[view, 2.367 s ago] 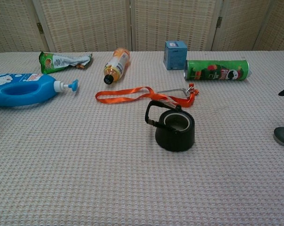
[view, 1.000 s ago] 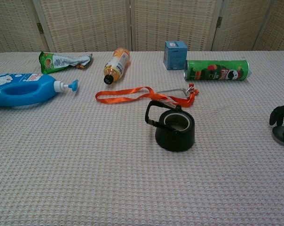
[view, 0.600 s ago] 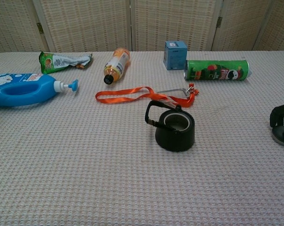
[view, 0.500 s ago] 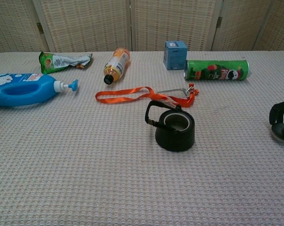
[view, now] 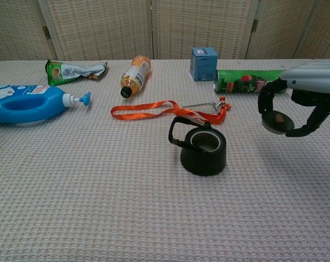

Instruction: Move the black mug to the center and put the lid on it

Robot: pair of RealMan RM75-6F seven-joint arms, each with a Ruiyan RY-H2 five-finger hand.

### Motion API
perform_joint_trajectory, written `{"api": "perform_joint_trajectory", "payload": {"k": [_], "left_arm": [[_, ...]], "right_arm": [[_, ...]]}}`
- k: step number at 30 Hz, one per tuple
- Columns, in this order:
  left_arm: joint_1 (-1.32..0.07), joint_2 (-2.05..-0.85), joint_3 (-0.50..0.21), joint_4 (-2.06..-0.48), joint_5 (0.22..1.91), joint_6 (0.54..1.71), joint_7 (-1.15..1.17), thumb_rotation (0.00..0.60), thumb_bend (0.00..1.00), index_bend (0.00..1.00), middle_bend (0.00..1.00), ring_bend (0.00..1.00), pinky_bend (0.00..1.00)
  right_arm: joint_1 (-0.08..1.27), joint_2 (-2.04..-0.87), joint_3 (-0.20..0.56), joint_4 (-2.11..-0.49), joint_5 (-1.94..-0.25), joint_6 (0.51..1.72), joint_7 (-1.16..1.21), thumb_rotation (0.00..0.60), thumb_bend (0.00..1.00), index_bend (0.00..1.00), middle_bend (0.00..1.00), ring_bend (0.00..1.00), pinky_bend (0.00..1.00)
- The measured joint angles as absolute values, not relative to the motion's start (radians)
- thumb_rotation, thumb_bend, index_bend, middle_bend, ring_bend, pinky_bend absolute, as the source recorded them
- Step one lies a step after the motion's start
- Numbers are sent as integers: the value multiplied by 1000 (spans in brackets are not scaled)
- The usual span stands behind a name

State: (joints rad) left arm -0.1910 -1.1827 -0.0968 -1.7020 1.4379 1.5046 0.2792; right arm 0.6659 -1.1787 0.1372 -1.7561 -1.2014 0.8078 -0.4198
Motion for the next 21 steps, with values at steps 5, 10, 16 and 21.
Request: {"api": "perform_joint_trajectory", "payload": {"k": [5,10,16,21], "left_arm": [[-187,-1175,-99,-1718,1444,1511,292,600,224,164,106,96,0],[-180,-1170,-100,-1723,1436,1514,295,600,224,164,106,96,0],[-173,-1168,-98,-1724,1435,1516,294,600,224,164,106,95,0],[-172,-1168,-99,-1723,1436,1516,293,600,224,164,106,96,0]], "right_arm": [[755,-1207,159,-1776,-1110,759,-498,600,268,416,403,878,899],[836,-1260,156,-1773,-1022,732,-586,600,269,417,402,878,899],[906,-1308,121,-1769,-935,751,-691,600,269,417,397,877,899],[930,-1336,94,-1769,-915,796,-727,600,268,417,384,877,899]]}}
